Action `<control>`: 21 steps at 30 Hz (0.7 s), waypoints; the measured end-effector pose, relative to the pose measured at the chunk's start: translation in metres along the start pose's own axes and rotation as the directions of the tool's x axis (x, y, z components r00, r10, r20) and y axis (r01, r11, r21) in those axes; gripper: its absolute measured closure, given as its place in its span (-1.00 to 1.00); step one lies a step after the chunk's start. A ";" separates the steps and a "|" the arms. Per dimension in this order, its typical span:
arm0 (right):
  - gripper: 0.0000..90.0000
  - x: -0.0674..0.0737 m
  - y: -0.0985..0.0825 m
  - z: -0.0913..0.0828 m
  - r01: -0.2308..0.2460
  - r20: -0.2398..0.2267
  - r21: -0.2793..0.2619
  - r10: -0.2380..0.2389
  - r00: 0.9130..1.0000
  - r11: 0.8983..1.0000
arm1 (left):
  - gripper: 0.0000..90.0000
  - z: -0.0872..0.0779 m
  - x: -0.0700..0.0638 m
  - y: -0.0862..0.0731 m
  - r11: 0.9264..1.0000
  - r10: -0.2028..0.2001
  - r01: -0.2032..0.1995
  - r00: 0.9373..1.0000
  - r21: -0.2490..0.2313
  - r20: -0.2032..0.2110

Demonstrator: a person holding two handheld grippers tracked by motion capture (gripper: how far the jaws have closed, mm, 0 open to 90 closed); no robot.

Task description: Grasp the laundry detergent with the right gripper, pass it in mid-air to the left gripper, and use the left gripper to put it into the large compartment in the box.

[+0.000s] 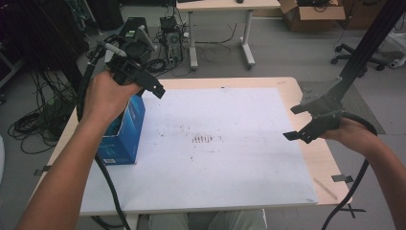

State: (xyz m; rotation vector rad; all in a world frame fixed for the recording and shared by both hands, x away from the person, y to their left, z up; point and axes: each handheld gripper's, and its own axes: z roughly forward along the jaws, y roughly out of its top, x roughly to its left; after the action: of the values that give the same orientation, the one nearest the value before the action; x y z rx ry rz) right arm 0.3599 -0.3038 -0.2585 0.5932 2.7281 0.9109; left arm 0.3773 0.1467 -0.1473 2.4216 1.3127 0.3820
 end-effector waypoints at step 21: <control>-0.92 0.000 0.005 0.001 -0.002 -0.005 0.002 0.002 1.000 1.000 | -0.90 0.034 -0.054 0.038 0.964 0.260 -0.264 0.961 0.034 0.089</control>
State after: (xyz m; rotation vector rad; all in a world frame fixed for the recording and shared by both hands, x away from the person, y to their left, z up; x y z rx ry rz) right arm 0.3612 -0.2998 -0.2563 0.5954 2.7333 0.9117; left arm 0.3900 0.0758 -0.1649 2.6273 0.9774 0.3171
